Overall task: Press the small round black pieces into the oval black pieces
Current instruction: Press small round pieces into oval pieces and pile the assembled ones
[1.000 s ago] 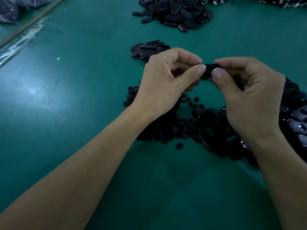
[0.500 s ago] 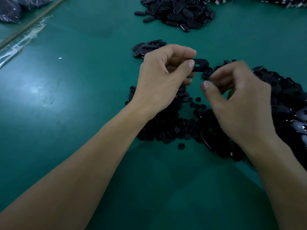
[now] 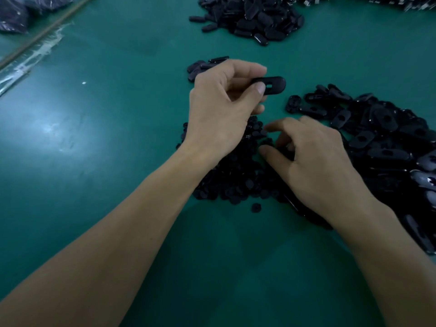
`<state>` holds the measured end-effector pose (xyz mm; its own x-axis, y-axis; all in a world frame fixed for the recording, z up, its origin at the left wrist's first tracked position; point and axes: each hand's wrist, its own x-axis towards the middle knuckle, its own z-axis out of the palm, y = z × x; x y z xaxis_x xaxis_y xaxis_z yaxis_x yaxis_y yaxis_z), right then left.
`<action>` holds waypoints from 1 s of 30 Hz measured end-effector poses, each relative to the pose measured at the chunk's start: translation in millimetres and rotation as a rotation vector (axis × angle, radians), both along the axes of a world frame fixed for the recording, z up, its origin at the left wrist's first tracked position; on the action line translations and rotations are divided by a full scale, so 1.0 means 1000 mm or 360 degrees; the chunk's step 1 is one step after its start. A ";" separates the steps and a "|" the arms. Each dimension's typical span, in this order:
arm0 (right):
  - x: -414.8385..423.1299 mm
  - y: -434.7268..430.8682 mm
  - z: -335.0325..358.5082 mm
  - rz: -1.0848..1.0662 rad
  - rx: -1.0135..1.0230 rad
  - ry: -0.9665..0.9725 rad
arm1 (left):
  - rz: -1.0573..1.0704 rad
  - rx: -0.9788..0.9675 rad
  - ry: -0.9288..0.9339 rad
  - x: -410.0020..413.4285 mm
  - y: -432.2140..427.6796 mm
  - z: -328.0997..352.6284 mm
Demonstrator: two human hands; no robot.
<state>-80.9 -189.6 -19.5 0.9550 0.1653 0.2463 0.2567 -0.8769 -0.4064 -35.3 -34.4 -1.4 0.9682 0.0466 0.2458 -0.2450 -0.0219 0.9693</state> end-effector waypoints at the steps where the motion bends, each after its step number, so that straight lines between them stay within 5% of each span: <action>1: 0.000 0.000 0.000 -0.0013 -0.0025 -0.0010 | 0.0006 0.0001 0.0005 0.000 0.000 0.000; 30: 0.001 0.001 0.006 -0.0050 0.0242 0.0207 | -0.0024 -0.0008 0.0045 -0.002 -0.001 -0.001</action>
<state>-80.3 -188.4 -13.8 0.9844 0.1054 0.1406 0.1670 -0.8095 -0.5628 -36.9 -35.2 -2.5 0.9754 0.0330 0.2179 -0.2176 -0.0136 0.9759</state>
